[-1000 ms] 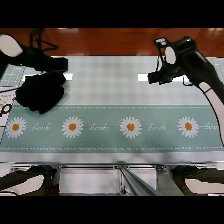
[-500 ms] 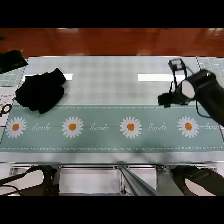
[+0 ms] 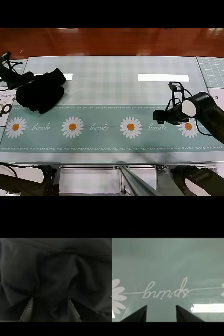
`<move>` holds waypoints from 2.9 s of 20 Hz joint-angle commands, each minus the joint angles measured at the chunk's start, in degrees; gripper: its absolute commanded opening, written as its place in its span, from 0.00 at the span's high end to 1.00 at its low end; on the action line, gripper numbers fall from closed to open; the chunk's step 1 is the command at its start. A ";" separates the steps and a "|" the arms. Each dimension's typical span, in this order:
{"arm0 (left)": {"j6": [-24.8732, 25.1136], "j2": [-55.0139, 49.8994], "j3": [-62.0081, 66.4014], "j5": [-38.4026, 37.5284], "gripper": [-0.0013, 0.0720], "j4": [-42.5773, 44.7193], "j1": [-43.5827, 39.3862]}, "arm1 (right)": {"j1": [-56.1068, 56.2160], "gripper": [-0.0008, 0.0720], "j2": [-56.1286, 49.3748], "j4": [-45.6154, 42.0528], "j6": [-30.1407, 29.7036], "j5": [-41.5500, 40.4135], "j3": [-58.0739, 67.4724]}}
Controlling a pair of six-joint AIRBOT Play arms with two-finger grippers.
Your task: Fold the shirts.
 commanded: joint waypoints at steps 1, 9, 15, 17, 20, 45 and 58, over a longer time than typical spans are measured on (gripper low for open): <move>0.79 -4.31 -0.02 -0.17 0.29 0.52 0.20 | 0.02 0.42 0.24 1.55 1.75 -0.33 -0.52; 0.09 -1.33 5.88 -6.67 0.94 -3.21 -0.17 | 0.02 0.43 0.26 2.03 1.66 -3.93 -0.50; 0.17 14.16 17.97 -6.58 0.94 -17.07 -2.23 | 0.02 0.43 1.42 2.23 -0.72 -4.11 -0.50; 0.37 18.84 21.73 -6.82 0.94 -17.27 -3.91 | 0.02 0.43 4.22 1.99 -1.62 -5.05 -0.50; 0.35 25.81 24.72 -6.08 0.94 -17.27 -6.95 | 0.02 0.43 10.14 1.81 -2.34 -6.67 -0.50; -6.75 60.35 -29.40 23.39 0.94 -17.16 -40.26 | 0.02 0.43 25.55 2.86 -2.67 -6.88 -0.63; -3.82 55.17 -46.31 9.11 0.29 -14.21 -8.57 | -7.93 0.43 11.21 15.37 -11.32 -6.12 1.07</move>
